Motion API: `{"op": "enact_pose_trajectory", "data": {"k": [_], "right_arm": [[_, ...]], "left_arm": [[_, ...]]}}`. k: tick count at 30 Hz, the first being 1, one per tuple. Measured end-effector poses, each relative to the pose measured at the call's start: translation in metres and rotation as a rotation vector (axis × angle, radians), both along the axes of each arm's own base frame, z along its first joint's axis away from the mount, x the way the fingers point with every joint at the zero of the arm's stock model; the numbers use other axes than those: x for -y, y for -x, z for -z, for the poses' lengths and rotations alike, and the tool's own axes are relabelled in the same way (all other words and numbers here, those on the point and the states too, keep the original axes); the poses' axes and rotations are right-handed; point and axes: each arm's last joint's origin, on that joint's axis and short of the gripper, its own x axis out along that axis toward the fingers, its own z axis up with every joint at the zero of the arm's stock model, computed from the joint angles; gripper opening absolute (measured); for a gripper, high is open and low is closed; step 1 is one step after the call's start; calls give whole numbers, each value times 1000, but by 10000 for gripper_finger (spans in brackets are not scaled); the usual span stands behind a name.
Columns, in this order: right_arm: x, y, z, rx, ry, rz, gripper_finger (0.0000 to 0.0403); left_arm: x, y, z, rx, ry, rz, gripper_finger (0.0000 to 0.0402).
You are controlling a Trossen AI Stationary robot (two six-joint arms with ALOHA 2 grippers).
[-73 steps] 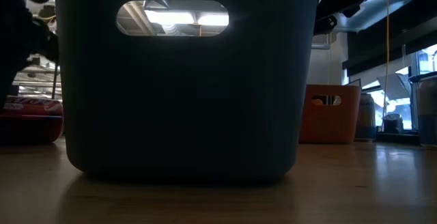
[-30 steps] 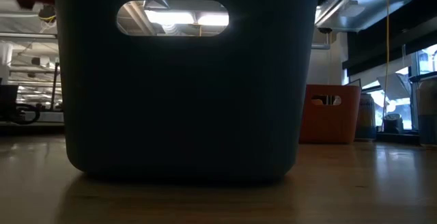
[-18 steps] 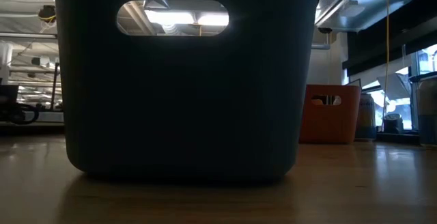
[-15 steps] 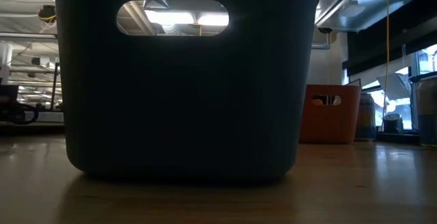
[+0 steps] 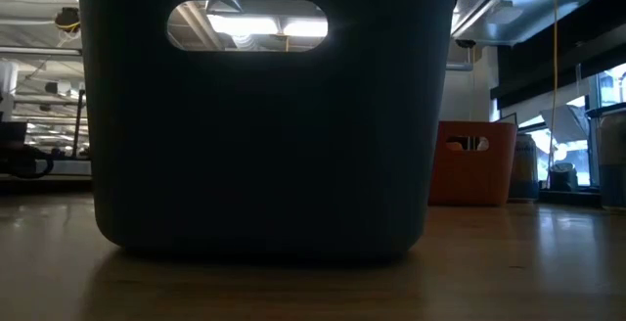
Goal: Sort soda cans
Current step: Put the red soda can into the blue bin
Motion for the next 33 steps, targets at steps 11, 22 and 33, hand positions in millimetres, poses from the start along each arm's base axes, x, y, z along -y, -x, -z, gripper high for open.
{"op": "enact_pose_trajectory", "data": {"k": [11, 22, 33], "right_arm": [[0, -23, -15, -72, -29, 116, 331], [-1, -24, -16, -75, -81, 100, 333], [1, -24, -14, -89, -53, 154, 373]], "left_arm": [[0, 0, 0, 3, -5, 25, 294], [1, 0, 0, 2, -5, 25, 294], [1, 0, 0, 2, -3, 38, 294]]}}
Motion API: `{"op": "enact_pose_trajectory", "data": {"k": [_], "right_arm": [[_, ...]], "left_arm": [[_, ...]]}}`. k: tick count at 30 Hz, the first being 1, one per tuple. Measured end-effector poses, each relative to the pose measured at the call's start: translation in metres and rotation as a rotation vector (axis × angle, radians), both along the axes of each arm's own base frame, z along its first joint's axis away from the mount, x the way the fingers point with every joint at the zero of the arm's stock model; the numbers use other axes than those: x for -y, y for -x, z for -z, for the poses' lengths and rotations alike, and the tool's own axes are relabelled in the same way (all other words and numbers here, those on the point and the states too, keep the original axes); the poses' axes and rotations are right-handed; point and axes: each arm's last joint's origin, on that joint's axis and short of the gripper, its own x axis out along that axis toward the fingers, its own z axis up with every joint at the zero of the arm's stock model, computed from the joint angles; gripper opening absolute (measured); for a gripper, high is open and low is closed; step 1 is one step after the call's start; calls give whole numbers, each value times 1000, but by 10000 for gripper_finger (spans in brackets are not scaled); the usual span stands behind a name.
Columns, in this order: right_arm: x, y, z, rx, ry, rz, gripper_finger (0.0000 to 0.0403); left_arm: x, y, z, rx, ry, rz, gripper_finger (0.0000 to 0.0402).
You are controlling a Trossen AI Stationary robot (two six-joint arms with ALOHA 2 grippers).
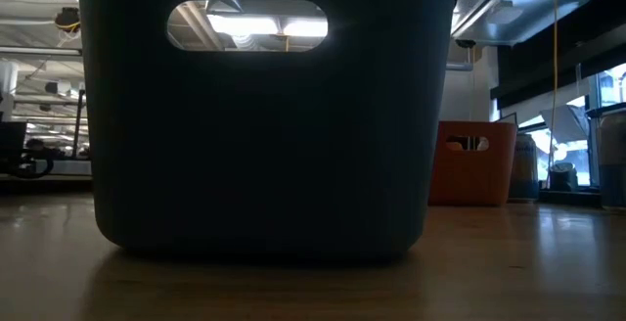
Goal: Sort soda cans
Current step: Put the red soda can into the blue bin
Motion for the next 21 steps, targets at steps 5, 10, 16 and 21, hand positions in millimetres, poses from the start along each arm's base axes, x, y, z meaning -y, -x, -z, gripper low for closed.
{"op": "enact_pose_trajectory", "data": {"k": [5, 10, 16, 21], "right_arm": [[0, 0, 1, -9, -24, -4, 353], [-2, 0, 3, -29, -10, -82, 352], [6, -4, 5, 3, 13, -119, 352], [18, -5, 4, 6, -7, -141, 353]], "left_arm": [[0, 0, 0, 9, -18, 27, 294], [-3, -1, 0, 10, -14, 27, 294], [-9, -4, 1, 8, -15, 28, 294], [-10, -6, 3, 14, -21, 50, 294]]}}
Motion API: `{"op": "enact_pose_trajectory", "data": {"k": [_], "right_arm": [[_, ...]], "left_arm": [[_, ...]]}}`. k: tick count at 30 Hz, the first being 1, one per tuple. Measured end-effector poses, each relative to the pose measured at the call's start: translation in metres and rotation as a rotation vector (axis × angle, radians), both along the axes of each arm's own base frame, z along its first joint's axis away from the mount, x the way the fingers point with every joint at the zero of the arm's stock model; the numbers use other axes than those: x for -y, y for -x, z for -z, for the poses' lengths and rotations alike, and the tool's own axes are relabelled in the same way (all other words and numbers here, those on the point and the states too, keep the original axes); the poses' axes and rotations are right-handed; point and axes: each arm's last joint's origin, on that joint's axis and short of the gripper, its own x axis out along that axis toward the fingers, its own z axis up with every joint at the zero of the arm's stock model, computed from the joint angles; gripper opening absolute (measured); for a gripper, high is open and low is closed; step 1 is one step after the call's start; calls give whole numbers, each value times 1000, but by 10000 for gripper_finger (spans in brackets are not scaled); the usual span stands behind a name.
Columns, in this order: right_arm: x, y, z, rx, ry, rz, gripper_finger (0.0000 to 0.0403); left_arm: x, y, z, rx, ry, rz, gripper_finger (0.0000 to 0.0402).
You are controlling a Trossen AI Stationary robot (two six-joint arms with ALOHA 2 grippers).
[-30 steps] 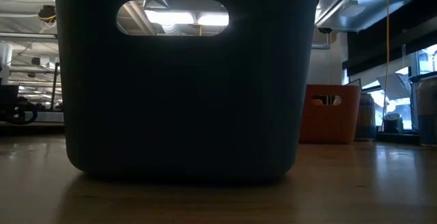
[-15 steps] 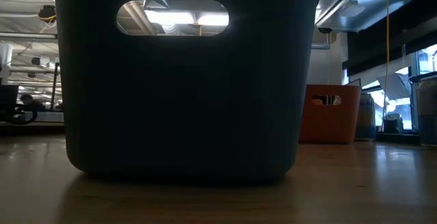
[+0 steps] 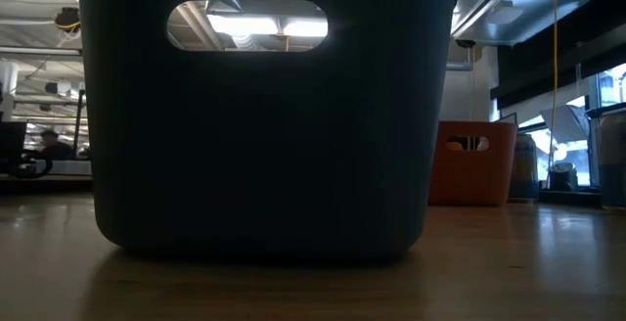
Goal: Sort soda cans
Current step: Put the red soda can into the blue bin
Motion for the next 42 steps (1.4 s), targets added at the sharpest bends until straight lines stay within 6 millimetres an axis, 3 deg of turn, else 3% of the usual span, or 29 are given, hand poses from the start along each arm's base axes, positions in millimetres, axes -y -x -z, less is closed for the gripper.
{"op": "enact_pose_trajectory", "data": {"k": [16, 25, 42], "right_arm": [[3, -6, 11, -26, -20, -111, 353], [0, -11, 31, -141, -38, -162, 353], [1, -10, 38, -236, -69, -136, 343]], "left_arm": [[-13, -11, 1, 45, 13, 19, 294], [-15, -26, 14, 16, 48, 60, 294], [-20, -29, 15, 25, 37, 53, 294]]}}
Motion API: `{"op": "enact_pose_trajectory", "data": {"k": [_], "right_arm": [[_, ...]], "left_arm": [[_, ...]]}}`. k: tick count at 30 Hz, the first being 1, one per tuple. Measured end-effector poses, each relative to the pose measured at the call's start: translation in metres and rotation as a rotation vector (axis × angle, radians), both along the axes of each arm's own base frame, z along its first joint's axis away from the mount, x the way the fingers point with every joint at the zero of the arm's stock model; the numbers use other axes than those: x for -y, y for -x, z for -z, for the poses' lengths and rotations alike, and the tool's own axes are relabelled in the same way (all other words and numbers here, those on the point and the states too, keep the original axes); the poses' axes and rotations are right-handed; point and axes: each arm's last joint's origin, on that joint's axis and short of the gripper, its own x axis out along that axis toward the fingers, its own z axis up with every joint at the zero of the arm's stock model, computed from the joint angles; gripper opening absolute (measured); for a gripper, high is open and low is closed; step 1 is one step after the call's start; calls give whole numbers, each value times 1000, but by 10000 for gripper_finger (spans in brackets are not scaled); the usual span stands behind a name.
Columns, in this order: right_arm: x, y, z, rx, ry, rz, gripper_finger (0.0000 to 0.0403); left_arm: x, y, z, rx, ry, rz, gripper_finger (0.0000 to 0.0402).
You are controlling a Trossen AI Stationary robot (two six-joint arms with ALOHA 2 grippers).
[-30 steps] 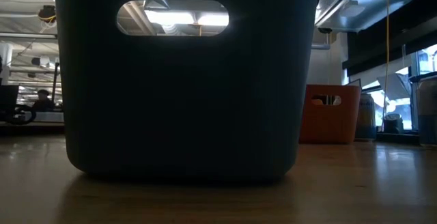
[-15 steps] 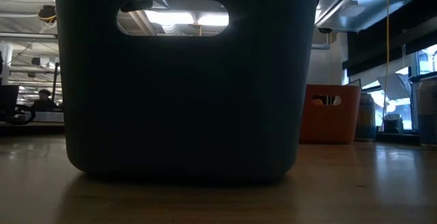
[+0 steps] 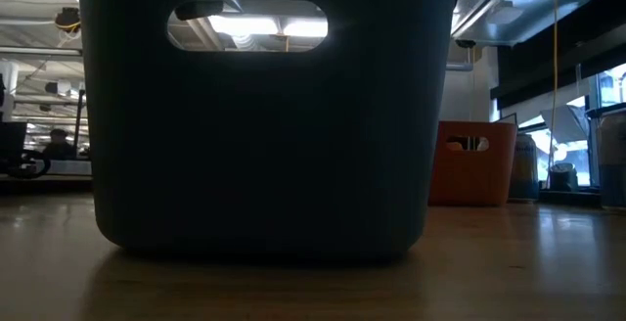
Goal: Sort soda cans
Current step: Put the red soda can into the blue bin
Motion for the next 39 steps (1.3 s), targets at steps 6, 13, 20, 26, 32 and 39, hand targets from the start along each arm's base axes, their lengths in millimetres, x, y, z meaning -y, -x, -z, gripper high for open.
{"op": "enact_pose_trajectory", "data": {"k": [6, 13, 20, 26, 32, 39], "right_arm": [[0, 0, 1, -4, 7, 23, 300], [1, 2, -2, -3, 13, 43, 296], [4, 21, -16, -75, 42, 114, 294], [9, 44, -37, -124, 83, 205, 294], [14, 74, -52, -228, 106, 324, 294], [21, 106, -60, -258, 96, 407, 294]], "left_arm": [[0, 0, 0, 0, -5, 6, 294], [0, 0, 0, 2, -7, 2, 321], [-2, 9, -2, -47, -20, -13, 391], [-4, 21, -7, -63, -40, -21, 387], [-4, 38, -22, 21, -227, -122, 387], [7, 52, -33, 110, -388, -175, 388]]}}
